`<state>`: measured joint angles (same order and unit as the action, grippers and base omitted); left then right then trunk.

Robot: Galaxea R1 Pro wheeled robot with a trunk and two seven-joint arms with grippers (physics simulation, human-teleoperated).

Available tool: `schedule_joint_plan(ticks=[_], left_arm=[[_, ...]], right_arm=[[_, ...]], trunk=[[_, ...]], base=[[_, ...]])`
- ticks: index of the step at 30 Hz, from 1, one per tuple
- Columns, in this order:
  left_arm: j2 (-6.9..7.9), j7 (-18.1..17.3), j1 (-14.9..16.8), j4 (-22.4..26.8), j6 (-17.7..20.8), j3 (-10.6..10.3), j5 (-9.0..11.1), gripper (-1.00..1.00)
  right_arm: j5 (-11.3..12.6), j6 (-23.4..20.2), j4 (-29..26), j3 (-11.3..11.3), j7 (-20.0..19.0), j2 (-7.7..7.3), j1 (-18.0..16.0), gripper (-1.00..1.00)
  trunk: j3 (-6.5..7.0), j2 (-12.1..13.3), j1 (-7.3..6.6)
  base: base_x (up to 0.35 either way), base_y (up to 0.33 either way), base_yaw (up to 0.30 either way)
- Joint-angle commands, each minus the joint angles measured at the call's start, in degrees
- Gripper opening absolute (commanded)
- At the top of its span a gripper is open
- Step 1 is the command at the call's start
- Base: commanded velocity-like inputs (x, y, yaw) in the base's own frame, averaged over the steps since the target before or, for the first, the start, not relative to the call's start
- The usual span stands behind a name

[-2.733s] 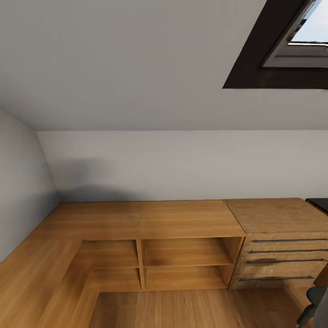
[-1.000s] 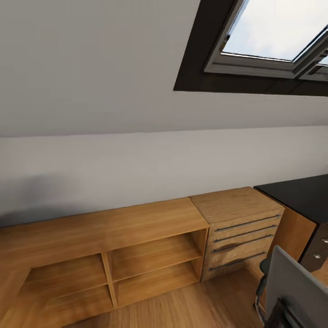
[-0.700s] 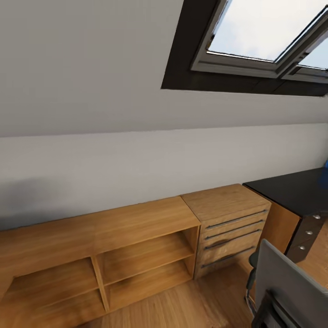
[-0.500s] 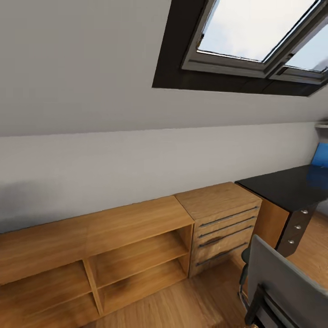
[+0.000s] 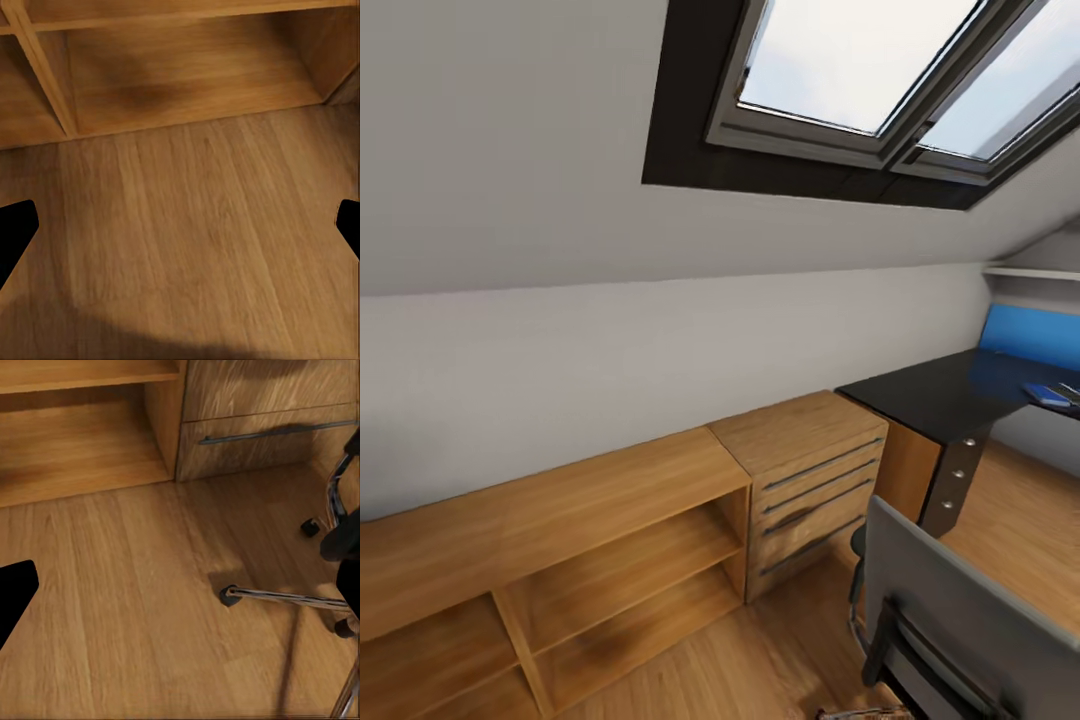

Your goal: In the bedroom, organize the workspace by keeping the computer under the desk, ensuring the monitor is on the desk, placing the keyboard on the desk next to the monitor, placing the mouse on the desk next to the keyboard, moving the folder from the swivel chair onto the desk next to the mouse, stacking the notebook on top of the folder with the pen on top of the notebook, and positioning the swivel chair next to the desk.

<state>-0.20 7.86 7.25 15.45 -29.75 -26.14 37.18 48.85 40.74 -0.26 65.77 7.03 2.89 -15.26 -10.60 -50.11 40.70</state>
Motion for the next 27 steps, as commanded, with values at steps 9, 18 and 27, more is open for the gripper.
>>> schedule_joint_plan(ticks=[9, 18, 27], left_arm=[[0.04, 0.5, 0.0, 0.0, 0.1, -0.5, 0.2, 1.0], [-0.6, 0.5, 0.0, 0.3, 0.3, -0.7, -0.4, 1.0], [-0.84, 0.5, 0.0, 0.3, 0.2, -1.0, -0.5, 1.0]], right_arm=[[0.0, 0.0, 0.0, 0.4, 0.6, 0.0, 0.0, 1.0], [0.0, 0.0, 0.0, 0.4, 0.6, 0.01, 0.0, 1.0], [0.0, 0.0, 0.0, 0.4, 0.6, 0.01, 0.0, 1.0]], trunk=[[-1.71, -3.7, 1.99], [-3.32, -7.3, 3.97], [-4.94, -10.9, 5.95]], base=[[0.0, 0.0, -0.258], [0.0, 0.0, -0.258], [0.0, 0.0, -0.258]])
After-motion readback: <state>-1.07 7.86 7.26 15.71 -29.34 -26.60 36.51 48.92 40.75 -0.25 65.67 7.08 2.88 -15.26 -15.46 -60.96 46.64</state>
